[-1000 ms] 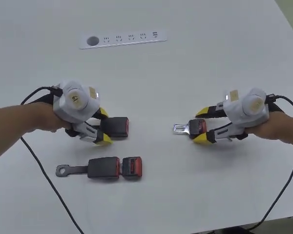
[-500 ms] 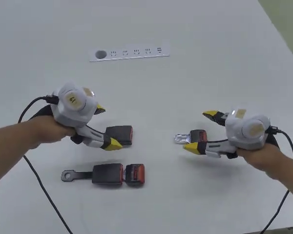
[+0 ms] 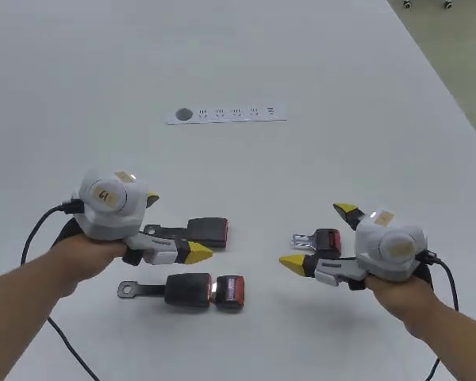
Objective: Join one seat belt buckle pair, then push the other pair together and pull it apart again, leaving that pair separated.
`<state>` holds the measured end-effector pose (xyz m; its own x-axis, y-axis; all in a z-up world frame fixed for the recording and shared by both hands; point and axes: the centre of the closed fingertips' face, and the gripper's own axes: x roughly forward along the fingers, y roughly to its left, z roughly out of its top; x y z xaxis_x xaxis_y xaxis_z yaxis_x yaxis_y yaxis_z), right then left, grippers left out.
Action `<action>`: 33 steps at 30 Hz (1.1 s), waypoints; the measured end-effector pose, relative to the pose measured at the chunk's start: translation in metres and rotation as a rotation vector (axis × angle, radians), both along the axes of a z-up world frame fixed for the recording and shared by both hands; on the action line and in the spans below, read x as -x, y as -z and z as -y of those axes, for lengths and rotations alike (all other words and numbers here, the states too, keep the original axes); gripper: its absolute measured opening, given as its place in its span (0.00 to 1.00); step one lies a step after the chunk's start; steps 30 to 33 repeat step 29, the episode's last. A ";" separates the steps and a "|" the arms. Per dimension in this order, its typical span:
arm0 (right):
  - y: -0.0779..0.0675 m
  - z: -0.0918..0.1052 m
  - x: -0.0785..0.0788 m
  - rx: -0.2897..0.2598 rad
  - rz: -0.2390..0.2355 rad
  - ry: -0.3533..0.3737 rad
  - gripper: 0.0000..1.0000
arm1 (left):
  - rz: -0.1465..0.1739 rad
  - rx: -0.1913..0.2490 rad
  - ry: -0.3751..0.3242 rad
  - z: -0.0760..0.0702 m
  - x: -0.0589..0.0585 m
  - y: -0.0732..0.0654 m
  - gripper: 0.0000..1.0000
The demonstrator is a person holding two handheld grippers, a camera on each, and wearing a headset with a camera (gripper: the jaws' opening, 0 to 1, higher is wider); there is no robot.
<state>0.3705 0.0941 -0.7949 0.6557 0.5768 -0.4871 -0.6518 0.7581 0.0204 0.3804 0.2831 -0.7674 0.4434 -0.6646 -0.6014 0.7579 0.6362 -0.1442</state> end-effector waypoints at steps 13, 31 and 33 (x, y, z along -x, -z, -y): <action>-0.021 -0.028 0.032 -0.043 0.057 0.027 1.00 | 0.101 0.068 -0.105 -0.045 0.043 -0.021 1.00; -0.034 -0.024 0.084 0.007 0.086 -0.022 1.00 | 0.183 0.103 -0.107 -0.100 0.083 -0.045 1.00; -0.034 -0.024 0.084 0.007 0.086 -0.022 1.00 | 0.183 0.103 -0.107 -0.100 0.083 -0.045 1.00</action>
